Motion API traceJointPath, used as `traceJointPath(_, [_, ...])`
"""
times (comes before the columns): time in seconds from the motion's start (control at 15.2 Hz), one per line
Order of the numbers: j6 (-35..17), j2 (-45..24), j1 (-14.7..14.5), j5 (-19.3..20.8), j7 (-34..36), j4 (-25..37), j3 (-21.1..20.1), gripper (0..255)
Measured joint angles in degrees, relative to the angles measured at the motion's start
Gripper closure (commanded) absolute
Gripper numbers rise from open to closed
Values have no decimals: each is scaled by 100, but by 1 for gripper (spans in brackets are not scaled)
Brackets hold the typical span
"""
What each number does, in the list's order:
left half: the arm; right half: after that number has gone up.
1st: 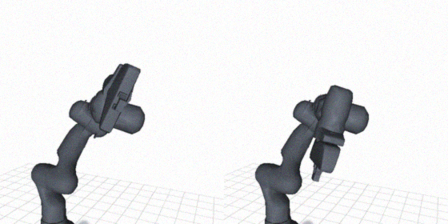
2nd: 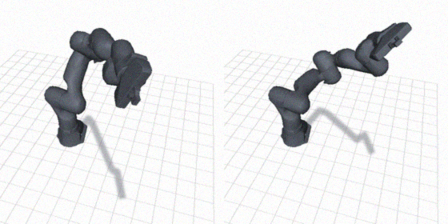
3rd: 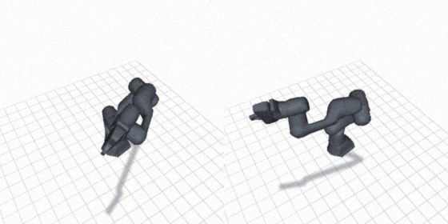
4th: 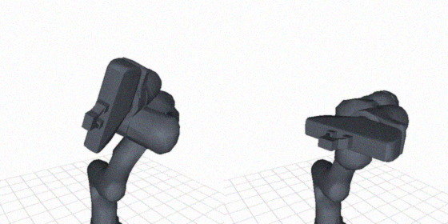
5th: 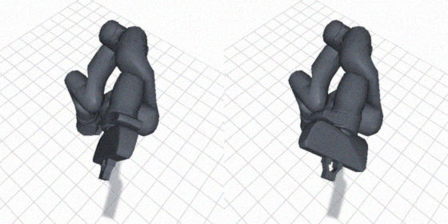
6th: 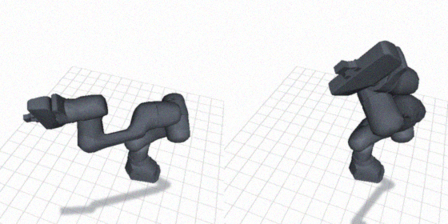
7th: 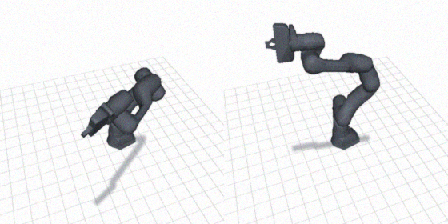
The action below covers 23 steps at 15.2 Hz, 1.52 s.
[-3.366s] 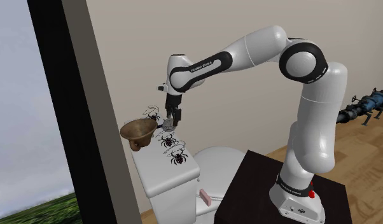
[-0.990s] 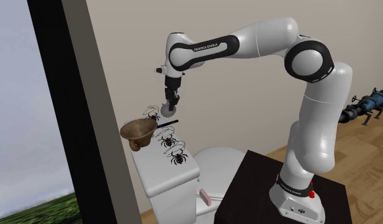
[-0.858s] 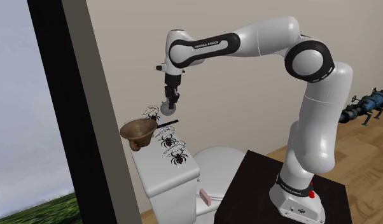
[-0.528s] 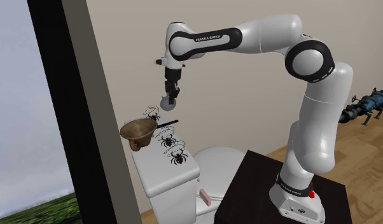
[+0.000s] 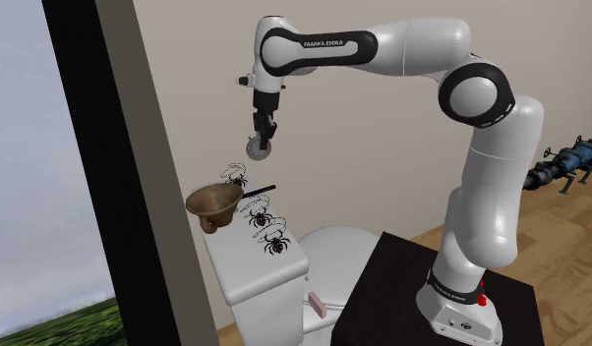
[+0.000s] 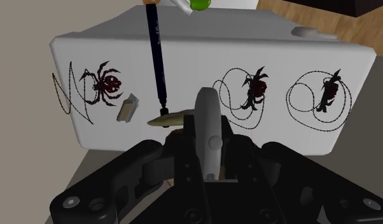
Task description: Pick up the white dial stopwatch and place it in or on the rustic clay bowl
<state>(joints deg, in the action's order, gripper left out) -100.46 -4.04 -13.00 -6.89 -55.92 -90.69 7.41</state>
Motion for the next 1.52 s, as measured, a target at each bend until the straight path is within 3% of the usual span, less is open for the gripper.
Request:
traceJointPath(0.46, [221, -653, -373, 50, 705, 940, -297, 255])
traceJointPath(0.79, [597, -1493, -711, 120, 1294, 2211, -497, 255])
traceJointPath(1.52, [-196, -1430, -789, 131, 1327, 1358, -524, 255])
